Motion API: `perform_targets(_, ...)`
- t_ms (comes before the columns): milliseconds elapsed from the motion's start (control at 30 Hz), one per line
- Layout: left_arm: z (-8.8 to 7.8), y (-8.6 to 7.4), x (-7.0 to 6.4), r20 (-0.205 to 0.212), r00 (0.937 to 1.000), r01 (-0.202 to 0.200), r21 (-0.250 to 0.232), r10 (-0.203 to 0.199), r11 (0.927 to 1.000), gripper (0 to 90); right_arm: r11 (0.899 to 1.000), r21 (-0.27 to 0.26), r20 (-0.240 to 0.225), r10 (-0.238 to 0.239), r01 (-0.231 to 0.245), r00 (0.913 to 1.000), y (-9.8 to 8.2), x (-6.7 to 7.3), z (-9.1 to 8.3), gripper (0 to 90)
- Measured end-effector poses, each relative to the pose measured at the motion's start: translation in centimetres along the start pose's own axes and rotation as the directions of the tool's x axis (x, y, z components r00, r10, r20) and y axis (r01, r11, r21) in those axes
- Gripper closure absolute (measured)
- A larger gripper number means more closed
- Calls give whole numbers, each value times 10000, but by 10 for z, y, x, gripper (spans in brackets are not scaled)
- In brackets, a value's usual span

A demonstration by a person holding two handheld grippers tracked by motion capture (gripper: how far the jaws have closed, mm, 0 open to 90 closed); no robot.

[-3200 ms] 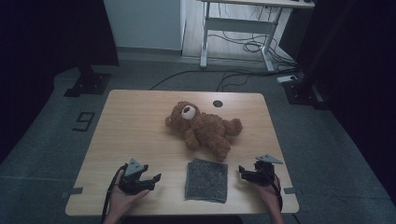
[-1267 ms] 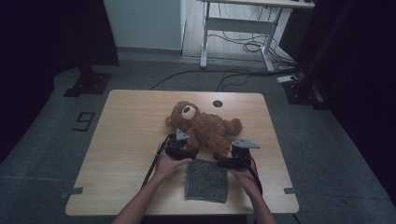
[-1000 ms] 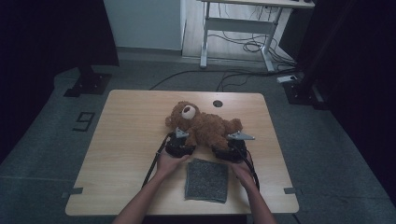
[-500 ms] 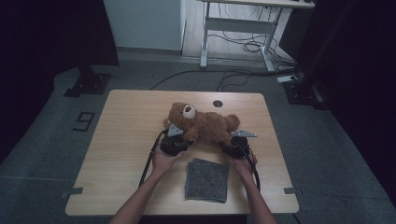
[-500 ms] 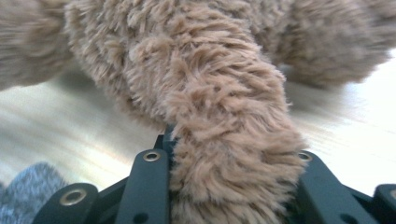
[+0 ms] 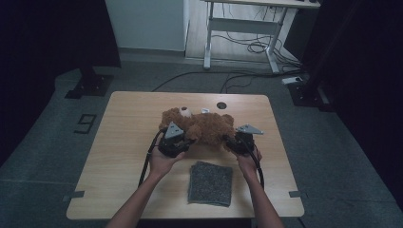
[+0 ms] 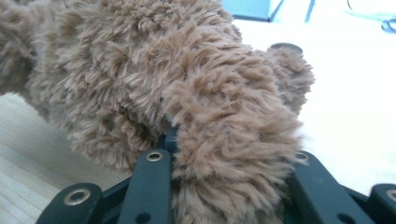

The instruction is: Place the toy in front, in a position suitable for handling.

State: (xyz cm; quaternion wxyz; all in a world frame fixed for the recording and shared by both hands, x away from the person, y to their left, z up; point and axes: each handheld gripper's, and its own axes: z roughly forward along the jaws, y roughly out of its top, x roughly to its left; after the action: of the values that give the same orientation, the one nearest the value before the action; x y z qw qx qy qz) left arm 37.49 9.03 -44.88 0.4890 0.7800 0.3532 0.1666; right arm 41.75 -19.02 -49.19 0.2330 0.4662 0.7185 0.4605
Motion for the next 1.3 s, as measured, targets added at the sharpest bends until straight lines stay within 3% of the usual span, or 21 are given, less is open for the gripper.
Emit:
perform_targets(67,-4,-4,-2,104,9999,-17,-9,17,10000,749,9999,-74,-108,-152,151,9998,-1,1,1,656)
perform_targets(167,-1,-12,-1,25,10000,-78,448,77,9990,742,9996,164,-155,-238,240,9996,-4,2,5,642)
perform_targets(233,7,-22,5,-22,9998,182,786,-181,9967,736,9980,627,-275,-71,88,9996,-10,0,13,607)
perform_targets(367,12,-33,14,-329,9980,575,875,-548,9945,722,9984,541,-646,166,-131,9978,-15,0,15,591)
perform_targets(433,16,-38,21,-519,9954,859,1066,-807,9906,692,9991,413,-820,14,20,9966,-16,6,14,566)
perform_targets(533,17,-41,24,-539,9947,941,1270,-878,9874,631,9993,361,-997,34,2,9950,-17,7,11,539)
perform_targets(633,15,-49,25,-302,9932,1158,1621,-1124,9800,539,9990,332,-1307,337,-296,9908,-21,3,8,520)
perform_targets(767,11,-59,25,-301,9948,1017,1999,-977,9745,426,9991,227,-1384,383,-354,9896,-26,2,8,522)
perform_targets(900,0,-67,26,-160,9946,1034,1998,-1023,9744,390,9990,153,-1255,427,-411,9912,-27,-1,9,525)
perform_targets(967,-5,-71,24,-17,9947,1009,2209,-1031,9701,357,9988,164,-1141,481,-466,9923,-26,-3,9,524)
perform_targets(1100,-11,-78,23,-254,9959,900,2430,-864,9658,324,9981,181,-976,599,-584,9934,-25,-7,8,507)
perform_targets(1300,-14,-92,24,-607,9955,870,2794,-728,9562,315,9963,101,-1091,860,-854,9903,-28,-8,7,497)
